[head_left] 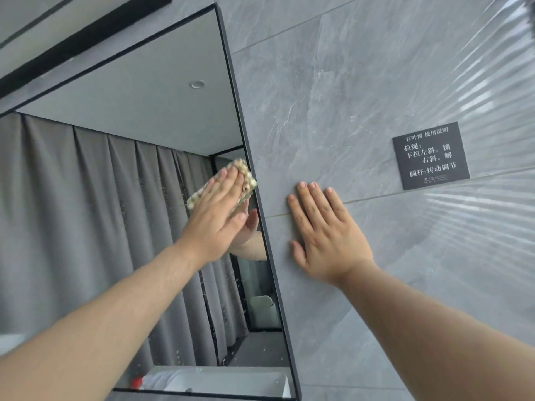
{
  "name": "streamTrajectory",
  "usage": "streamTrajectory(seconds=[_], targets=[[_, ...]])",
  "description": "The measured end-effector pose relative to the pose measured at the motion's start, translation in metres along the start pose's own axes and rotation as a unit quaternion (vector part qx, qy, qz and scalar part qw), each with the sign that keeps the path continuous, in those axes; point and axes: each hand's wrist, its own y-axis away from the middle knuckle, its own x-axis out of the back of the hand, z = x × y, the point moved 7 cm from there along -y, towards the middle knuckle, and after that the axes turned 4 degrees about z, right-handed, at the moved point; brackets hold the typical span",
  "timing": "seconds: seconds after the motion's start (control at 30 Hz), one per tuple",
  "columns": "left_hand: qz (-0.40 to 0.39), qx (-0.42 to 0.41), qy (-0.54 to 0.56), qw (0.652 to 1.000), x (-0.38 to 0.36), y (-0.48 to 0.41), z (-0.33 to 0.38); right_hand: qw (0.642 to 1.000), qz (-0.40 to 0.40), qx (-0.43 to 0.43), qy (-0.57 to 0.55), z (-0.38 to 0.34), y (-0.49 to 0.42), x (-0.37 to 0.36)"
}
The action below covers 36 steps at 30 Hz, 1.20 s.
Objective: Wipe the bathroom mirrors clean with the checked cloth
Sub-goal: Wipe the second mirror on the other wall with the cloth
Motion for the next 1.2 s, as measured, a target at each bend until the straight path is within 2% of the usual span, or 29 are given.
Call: streamTrajectory(seconds=[0.17,0.37,0.57,0.63,0.73,0.9,1.07,1.2], targets=[[-0.037,-0.004,-0.007,0.999,-0.037,0.069,0.016,1.000,0.000,-0.003,0.005,-0.001,0.001,-0.001],[-0.107,-0.063,-0.044,0.991,-0.083,0.156,0.032,1.000,-0.009,-0.005,0.017,-0.001,0.001,-0.002],[-0.124,-0.124,-0.140,0.975,-0.091,0.168,0.031,1.000,-0.013,-0.007,0.018,0.000,0.001,-0.001],[-0.118,-0.122,-0.154,0.973,-0.085,0.155,0.028,1.000,-0.010,-0.006,0.018,-0.001,0.000,-0.001],[-0.079,-0.047,-0.080,0.993,-0.060,0.111,0.025,1.000,-0.011,-0.008,0.018,-0.001,0.001,-0.002],[0.033,0.053,0.003,0.998,-0.010,0.020,0.004,1.000,0.002,-0.006,0.012,0.000,0.000,0.000],[0.071,0.044,0.042,0.996,-0.014,0.016,0.010,1.000,0.005,-0.005,0.008,-0.001,0.001,0.001],[0.037,0.032,0.031,0.998,-0.037,0.053,0.022,1.000,0.003,-0.004,0.013,-0.002,0.000,0.001]])
